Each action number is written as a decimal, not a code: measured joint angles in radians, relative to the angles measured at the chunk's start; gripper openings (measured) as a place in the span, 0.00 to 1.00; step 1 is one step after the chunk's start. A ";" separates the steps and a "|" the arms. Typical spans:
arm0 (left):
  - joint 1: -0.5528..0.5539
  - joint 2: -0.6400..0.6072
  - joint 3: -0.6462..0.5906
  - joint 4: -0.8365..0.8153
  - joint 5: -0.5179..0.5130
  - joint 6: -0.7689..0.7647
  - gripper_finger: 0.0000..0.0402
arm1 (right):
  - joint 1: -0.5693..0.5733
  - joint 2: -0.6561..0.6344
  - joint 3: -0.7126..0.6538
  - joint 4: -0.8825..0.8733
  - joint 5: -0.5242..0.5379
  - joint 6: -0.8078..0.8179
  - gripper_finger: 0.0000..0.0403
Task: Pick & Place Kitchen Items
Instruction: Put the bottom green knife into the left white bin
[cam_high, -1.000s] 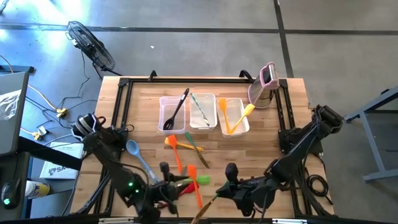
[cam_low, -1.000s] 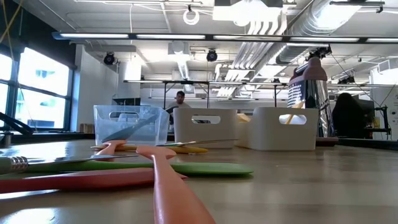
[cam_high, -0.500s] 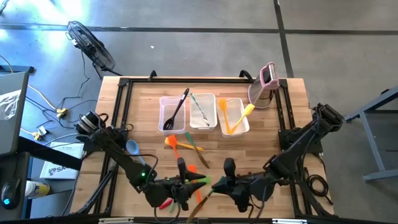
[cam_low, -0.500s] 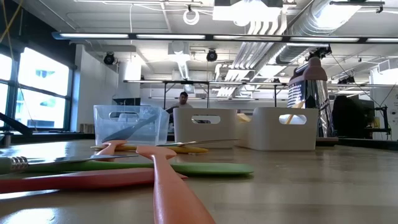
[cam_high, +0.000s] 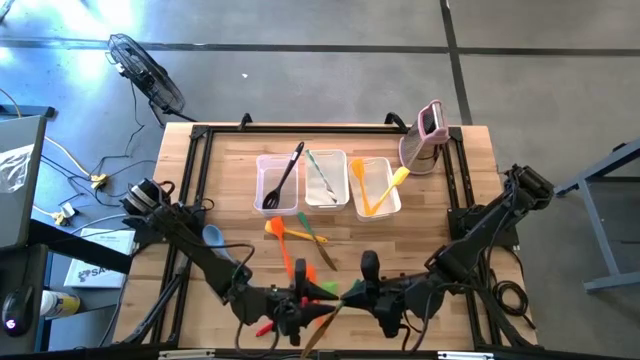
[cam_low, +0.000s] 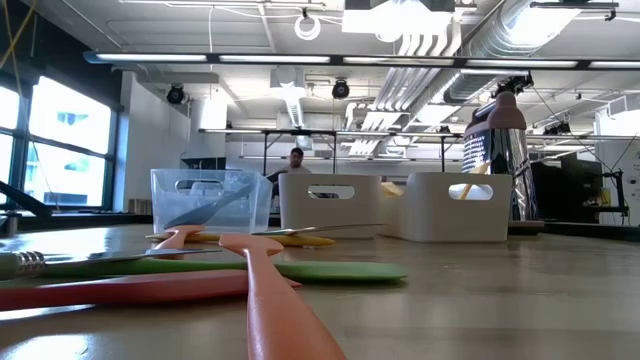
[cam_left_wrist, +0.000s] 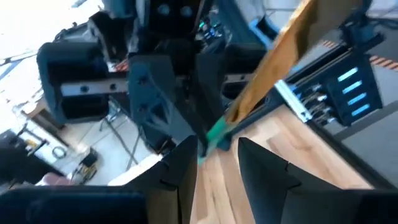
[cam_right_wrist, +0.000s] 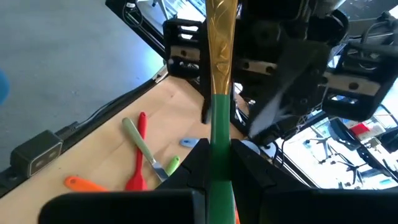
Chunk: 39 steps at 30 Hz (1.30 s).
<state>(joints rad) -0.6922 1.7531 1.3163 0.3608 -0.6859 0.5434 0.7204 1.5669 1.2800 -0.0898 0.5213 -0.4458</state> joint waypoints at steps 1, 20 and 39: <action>-0.002 0.000 0.000 -0.001 0.012 0.006 0.28 | 0.001 0.000 0.000 0.000 -0.002 0.003 0.06; 0.109 0.000 0.000 0.030 0.315 0.058 0.28 | 0.007 -0.002 0.000 -0.013 -0.049 0.044 0.06; 0.111 0.000 0.001 0.037 0.520 0.241 0.28 | -0.001 0.001 0.002 -0.019 -0.059 0.060 0.06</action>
<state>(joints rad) -0.5816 1.7531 1.3170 0.3977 -0.1658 0.7844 0.7193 1.5681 1.2816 -0.1089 0.4625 -0.3855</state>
